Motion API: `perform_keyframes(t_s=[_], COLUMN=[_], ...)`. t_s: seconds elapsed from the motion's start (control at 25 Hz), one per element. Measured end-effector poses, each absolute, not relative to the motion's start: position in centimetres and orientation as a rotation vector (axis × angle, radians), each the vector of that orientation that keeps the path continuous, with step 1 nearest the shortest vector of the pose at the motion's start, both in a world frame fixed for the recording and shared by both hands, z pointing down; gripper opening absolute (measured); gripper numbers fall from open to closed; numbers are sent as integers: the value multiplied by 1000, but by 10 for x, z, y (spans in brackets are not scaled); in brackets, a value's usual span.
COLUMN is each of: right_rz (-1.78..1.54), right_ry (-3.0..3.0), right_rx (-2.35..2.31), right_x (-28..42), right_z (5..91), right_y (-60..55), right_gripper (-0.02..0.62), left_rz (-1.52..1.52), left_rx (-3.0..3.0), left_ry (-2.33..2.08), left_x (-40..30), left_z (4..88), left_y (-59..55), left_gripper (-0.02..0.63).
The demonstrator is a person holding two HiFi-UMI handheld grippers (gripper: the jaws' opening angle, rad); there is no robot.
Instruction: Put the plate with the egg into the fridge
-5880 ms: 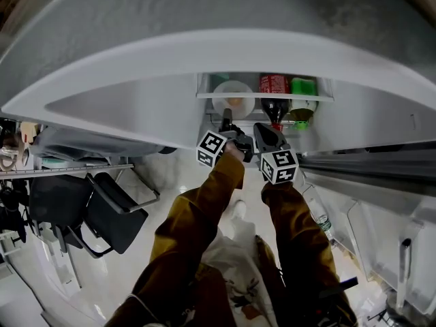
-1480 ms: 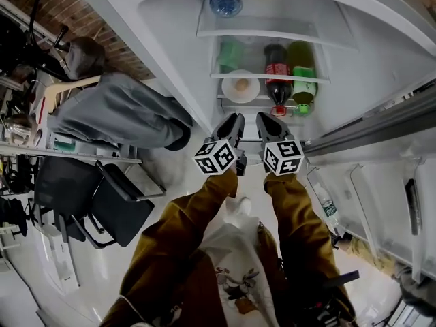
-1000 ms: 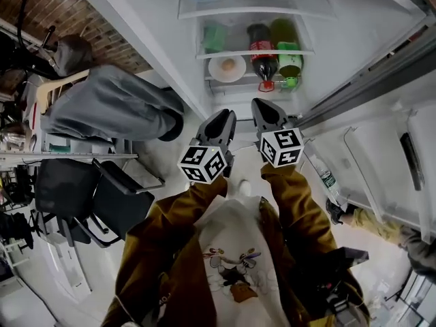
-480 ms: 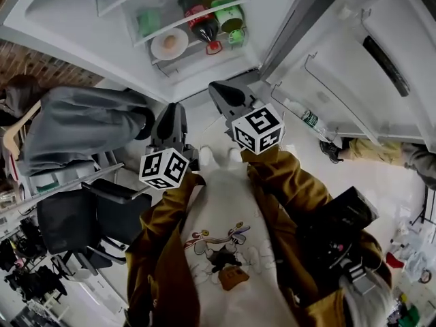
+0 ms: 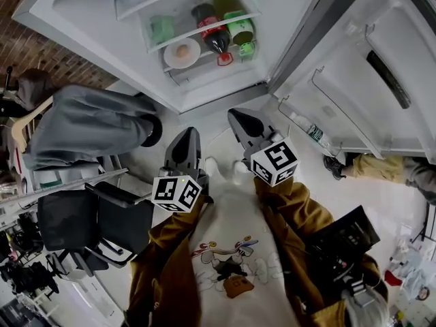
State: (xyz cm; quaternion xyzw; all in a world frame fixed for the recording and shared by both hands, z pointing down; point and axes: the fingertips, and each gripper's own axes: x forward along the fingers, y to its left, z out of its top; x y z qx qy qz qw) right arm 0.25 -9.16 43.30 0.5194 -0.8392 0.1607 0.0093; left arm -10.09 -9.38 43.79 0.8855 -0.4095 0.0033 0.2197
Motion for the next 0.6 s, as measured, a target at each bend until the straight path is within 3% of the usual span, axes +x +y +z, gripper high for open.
perform_keyframes(t_s=[0.6], right_rz=[400], right_ry=[-2574], right_rx=[1692], right_x=[-12], right_z=[415], right_y=[-76], right_gripper=[6], left_rz=[12], left_rx=[2421], left_ry=[-1019], left_x=[-114], left_z=[445], left_y=[-57], left_gripper=[8])
